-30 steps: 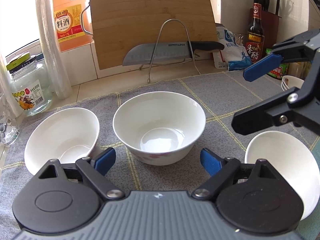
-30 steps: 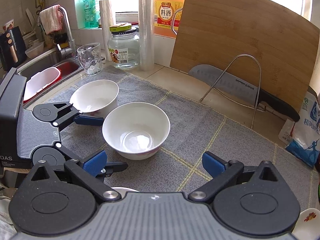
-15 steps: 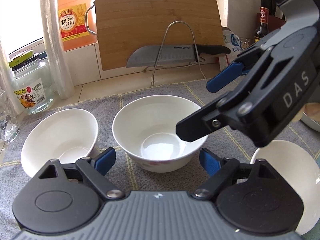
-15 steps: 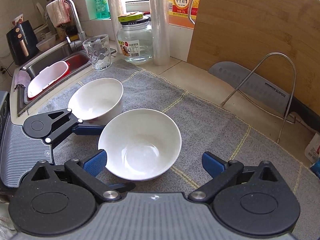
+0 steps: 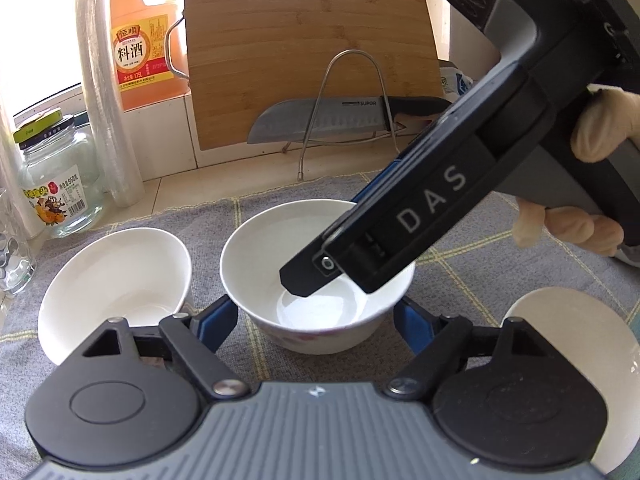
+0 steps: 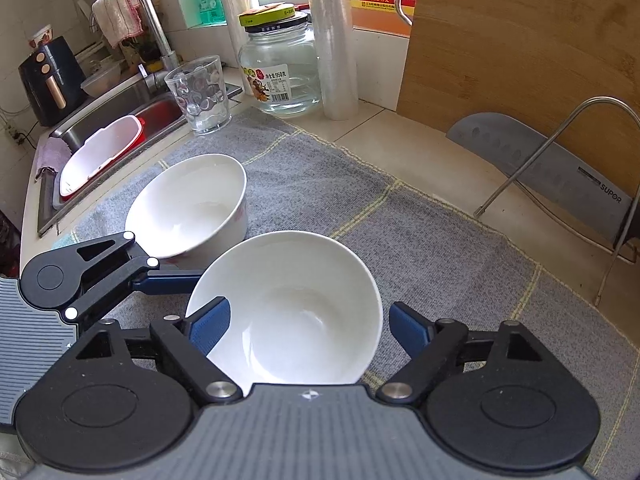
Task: Organize plates and bowls
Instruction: 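Move the right tool to another white bowl and grasp its rim, then carry the white bowl with the right tool onto the floral-decal bowl, then open the right tool and withdraw it from the stacked bowls, then move the right tool to the last white bowl and grasp its rim, then lift the white bowl with the right tool and carry it toward the stacked bowls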
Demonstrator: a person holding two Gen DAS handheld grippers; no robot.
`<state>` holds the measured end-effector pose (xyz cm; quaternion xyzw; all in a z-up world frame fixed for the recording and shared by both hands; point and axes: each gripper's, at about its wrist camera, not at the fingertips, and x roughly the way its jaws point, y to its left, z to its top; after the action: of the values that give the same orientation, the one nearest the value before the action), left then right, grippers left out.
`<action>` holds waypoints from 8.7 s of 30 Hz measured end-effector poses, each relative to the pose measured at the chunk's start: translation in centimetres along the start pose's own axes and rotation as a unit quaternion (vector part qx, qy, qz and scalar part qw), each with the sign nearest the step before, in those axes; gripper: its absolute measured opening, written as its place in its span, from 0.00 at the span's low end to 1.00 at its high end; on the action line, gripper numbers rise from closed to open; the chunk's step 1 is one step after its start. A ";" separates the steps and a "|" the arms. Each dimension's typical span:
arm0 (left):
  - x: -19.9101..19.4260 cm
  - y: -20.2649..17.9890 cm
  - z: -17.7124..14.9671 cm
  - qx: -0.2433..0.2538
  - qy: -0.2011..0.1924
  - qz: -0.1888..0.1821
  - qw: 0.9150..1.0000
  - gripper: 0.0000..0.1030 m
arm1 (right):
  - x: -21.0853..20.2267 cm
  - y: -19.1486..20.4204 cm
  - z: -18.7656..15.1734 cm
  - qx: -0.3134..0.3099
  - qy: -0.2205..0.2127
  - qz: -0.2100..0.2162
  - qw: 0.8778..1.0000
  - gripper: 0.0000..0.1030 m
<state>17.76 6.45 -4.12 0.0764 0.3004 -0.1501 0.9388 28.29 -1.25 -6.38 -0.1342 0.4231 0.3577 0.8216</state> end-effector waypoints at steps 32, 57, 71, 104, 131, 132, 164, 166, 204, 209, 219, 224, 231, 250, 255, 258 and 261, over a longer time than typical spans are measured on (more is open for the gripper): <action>-2.5 -0.5 1.2 0.038 -0.014 -0.030 0.999 0.82 | -2.7 0.0 0.1 0.050 -0.017 0.019 0.998 0.79; -7.7 -3.5 1.0 0.074 -0.018 -0.085 0.993 0.82 | -9.9 3.0 -4.7 0.076 -0.057 -0.002 0.995 0.79; -9.0 -5.6 -0.3 0.093 -0.011 -0.124 0.988 0.82 | -12.1 3.9 -8.6 0.107 -0.066 -0.028 0.992 0.79; -8.6 -7.2 -2.2 0.116 0.025 -0.154 0.981 0.82 | -11.7 4.3 -12.3 0.127 -0.043 -0.052 0.990 0.79; -9.1 -6.0 -2.9 0.128 0.026 -0.148 0.980 0.90 | -11.4 6.5 -12.6 0.087 -0.046 -0.075 0.992 0.88; -9.2 -6.0 -3.0 0.127 0.026 -0.148 0.980 0.90 | -11.3 6.8 -12.6 0.084 -0.046 -0.079 0.992 0.88; -8.4 7.4 -4.5 0.000 0.018 0.008 1.000 0.93 | -7.7 10.5 -3.8 0.018 -0.073 -0.062 0.995 1.00; -8.2 7.9 -4.5 -0.007 0.015 0.011 1.000 0.93 | -7.2 10.5 -2.8 0.014 -0.072 -0.062 0.995 1.00; -1.6 11.4 -3.2 -0.006 -0.002 0.006 1.000 0.91 | 5.4 7.6 6.9 -0.023 0.013 -0.003 1.000 0.87; -1.7 11.4 -3.1 -0.003 -0.008 0.004 1.000 0.91 | 6.5 7.4 7.4 -0.027 0.023 0.006 0.999 0.81; -1.7 11.5 -3.1 -0.008 -0.011 0.001 1.000 0.91 | 7.2 7.3 7.7 -0.026 0.031 0.024 0.999 0.75; -1.7 11.3 -3.1 -0.006 -0.009 0.002 1.000 0.91 | 7.1 7.1 7.7 -0.015 0.031 0.030 0.999 0.75; -2.5 10.9 -2.9 -0.001 -0.003 -0.005 1.000 0.91 | 6.2 7.4 7.5 -0.018 0.034 0.032 0.999 0.76; -7.1 6.8 -1.6 0.032 -0.001 -0.032 0.999 0.91 | -0.6 8.5 4.4 -0.008 0.011 0.027 1.000 0.76; -8.3 5.7 -1.4 0.043 -0.004 -0.041 0.998 0.91 | -2.4 8.6 3.3 -0.005 0.000 0.026 1.000 0.76; -8.9 4.8 -1.4 0.051 -0.005 -0.046 0.998 0.91 | -3.6 8.5 2.4 -0.001 -0.008 0.025 1.000 0.76; -9.6 3.9 -1.3 0.064 -0.008 -0.051 0.997 0.91 | -4.7 8.4 1.6 0.003 -0.016 0.022 1.000 0.76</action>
<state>10.95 12.65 0.68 0.1199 0.2862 -0.2174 0.9254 21.53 3.32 -1.04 -0.1172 0.4138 0.3765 0.8205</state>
